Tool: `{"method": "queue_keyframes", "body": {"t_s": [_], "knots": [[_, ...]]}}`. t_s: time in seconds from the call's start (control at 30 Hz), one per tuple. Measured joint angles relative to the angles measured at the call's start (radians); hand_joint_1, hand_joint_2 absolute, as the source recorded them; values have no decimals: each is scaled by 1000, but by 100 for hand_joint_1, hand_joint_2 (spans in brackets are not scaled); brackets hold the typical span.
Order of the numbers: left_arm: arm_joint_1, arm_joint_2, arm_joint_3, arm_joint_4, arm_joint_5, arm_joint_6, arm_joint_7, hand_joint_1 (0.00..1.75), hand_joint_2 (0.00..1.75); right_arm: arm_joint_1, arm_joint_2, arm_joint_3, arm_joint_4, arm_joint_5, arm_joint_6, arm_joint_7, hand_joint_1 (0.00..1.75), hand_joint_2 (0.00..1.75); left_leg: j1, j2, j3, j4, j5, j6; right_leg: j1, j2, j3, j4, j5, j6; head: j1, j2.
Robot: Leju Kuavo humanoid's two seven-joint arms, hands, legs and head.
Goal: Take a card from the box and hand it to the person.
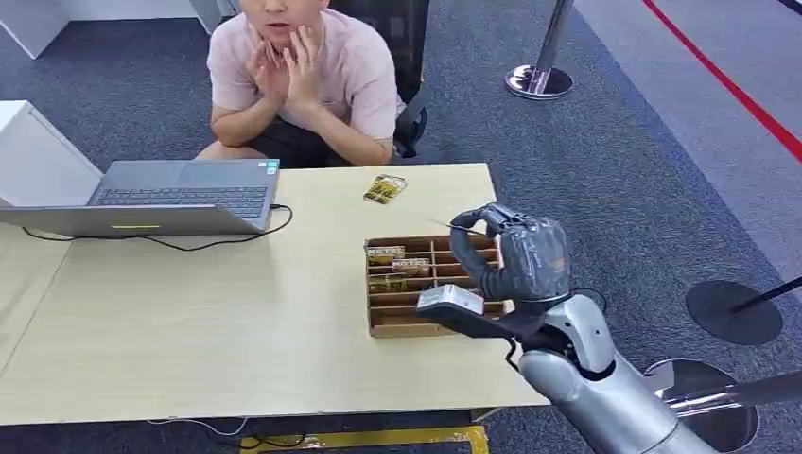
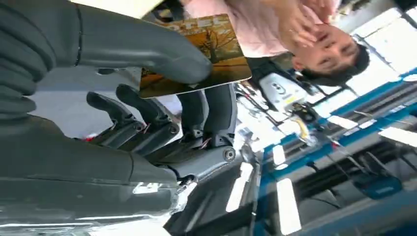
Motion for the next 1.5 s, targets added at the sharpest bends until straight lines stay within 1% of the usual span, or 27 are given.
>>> {"method": "queue_keyframes", "body": {"t_s": [0.07,0.1,0.2,0.27,0.33,0.47,0.8,0.9,0.93,1.0,1.03,1.17,1.27,1.3,1.4,1.43,1.5], "knots": [[-1,0,0,0,-17,-3,-1,0,175,-12,22,2,45,27,-43,-41,159,175,0,0,0,0,0,0,0,0,0,0,0,0,0,0],[-3,0,0,0,-23,-4,-1,0,175,-23,39,3,88,39,-73,-63,159,175,0,0,0,0,0,0,0,0,0,0,0,0,0,0],[-8,0,-1,0,-35,-11,-1,0,175,-81,96,20,236,78,-145,-83,159,175,0,0,1,0,1,-1,0,0,0,1,0,0,0,0],[-12,0,-2,0,-35,-11,-1,0,175,-116,141,30,334,86,-163,-85,159,175,0,0,1,0,1,-1,0,0,0,1,0,0,0,0],[-12,0,-2,0,-35,-11,-1,0,175,-135,168,34,397,87,-167,-86,159,175,0,-1,0,0,1,-1,0,0,0,1,0,0,0,0],[-13,0,-2,0,-35,-11,-1,0,175,-158,190,44,459,88,-170,-87,159,175,0,-1,0,0,1,-1,0,0,0,1,0,0,0,0],[-13,0,-2,0,-35,-11,-1,0,175,-173,209,45,504,89,-172,-87,159,175,0,-1,0,0,1,-1,0,0,0,1,0,0,0,0],[-12,0,-2,0,-52,-14,-1,0,175,-193,218,45,527,119,-173,-65,159,175,0,0,0,0,1,-1,0,0,0,2,1,0,0,0],[-13,1,-2,0,-52,-16,-1,0,175,-212,232,45,553,145,-174,-47,159,175,0,1,1,0,1,-1,0,1,0,2,1,0,0,0],[-15,3,-3,0,-52,-21,-1,0,175,-258,258,45,605,191,-174,-31,159,175,0,1,1,0,1,-1,0,2,0,2,1,0,0,0],[-16,3,-3,0,-53,-22,0,0,175,-283,277,42,644,221,-174,-30,159,175,0,1,2,0,2,-1,0,2,0,2,1,0,0,0],[-17,6,-3,0,-52,-22,12,0,175,-357,337,9,767,259,-176,-45,159,175,0,1,1,0,2,-2,0,2,0,2,1,0,0,0],[-17,8,-3,0,-52,-23,14,0,175,-386,366,-11,824,277,-176,-43,159,175,0,1,1,0,2,-2,0,2,0,2,1,0,0,0],[-17,9,-3,0,-52,-26,13,0,175,-396,372,-19,839,280,-176,-41,0,175,0,1,1,0,2,-1,0,2,0,2,1,0,0,0],[-17,9,-3,0,-52,-32,6,0,175,-412,386,-39,882,282,-176,-44,0,175,0,1,1,0,2,-1,0,1,0,2,1,0,0,0],[-17,9,-3,0,-52,-32,4,0,0,-414,390,-46,892,283,-177,-47,0,175,0,1,0,0,2,-1,0,1,0,2,1,0,0,0],[-17,9,-3,0,-52,-31,-1,0,0,-418,397,-51,906,284,-177,-50,0,175,0,1,0,1,2,-1,0,1,0,2,1,0,0,0]]}}
